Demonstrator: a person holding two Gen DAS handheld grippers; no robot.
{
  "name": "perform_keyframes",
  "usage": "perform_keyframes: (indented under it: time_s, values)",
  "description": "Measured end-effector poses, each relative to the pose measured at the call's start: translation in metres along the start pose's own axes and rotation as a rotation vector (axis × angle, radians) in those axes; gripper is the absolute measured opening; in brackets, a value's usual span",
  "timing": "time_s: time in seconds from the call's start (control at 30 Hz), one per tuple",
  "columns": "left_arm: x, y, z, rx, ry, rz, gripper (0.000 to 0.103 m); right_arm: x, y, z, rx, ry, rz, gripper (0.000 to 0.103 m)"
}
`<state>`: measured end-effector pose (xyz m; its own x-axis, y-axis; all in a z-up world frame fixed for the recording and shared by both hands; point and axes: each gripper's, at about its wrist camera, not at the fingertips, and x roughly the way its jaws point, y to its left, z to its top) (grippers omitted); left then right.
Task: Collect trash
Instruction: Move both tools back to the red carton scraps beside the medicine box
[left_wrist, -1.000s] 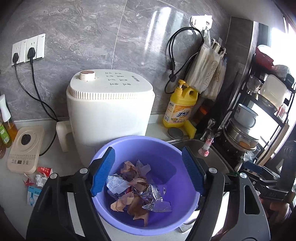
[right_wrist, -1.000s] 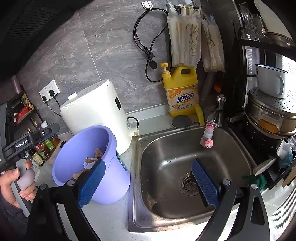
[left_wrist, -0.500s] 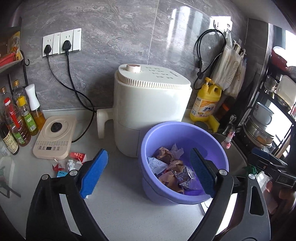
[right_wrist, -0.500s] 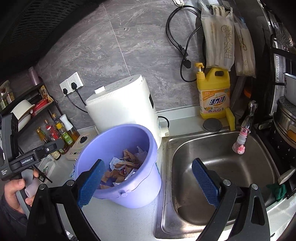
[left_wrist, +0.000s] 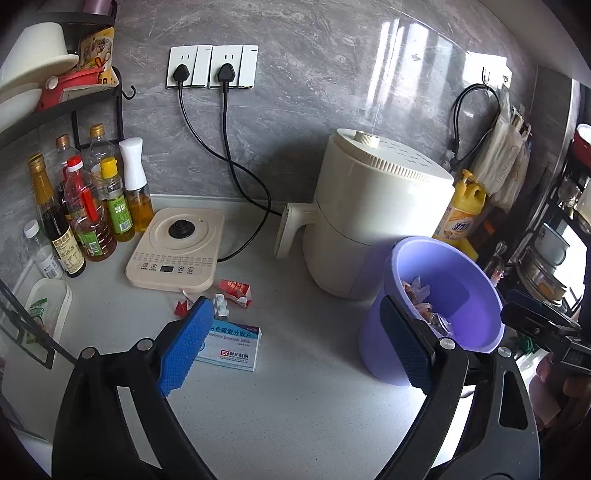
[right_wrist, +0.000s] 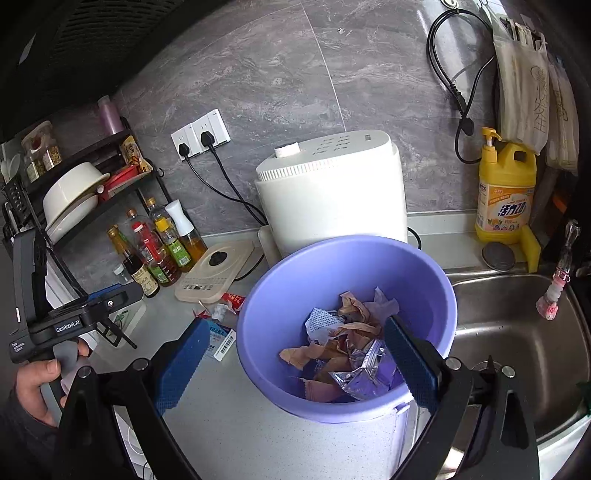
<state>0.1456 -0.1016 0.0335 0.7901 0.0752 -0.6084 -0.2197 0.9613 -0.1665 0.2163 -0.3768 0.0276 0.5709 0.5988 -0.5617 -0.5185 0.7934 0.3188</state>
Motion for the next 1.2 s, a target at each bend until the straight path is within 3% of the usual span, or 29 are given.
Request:
perform_keyframes:
  time_s: [0.57,0.9,1.2]
  values:
    - [-0.008,0.095,-0.019,-0.066,0.039,0.035,0.09,0.055,0.09,-0.003,-0.075,0.07,0.05,0.093]
    - [-0.009,0.134,-0.027,-0.072,0.046,-0.04,0.09,0.091,0.14,-0.004,-0.127,0.103,0.075,0.085]
    - [0.011,0.151,-0.027,-0.086,0.072,-0.091,0.063,0.121,0.166,-0.006,-0.153,0.154,0.08,0.062]
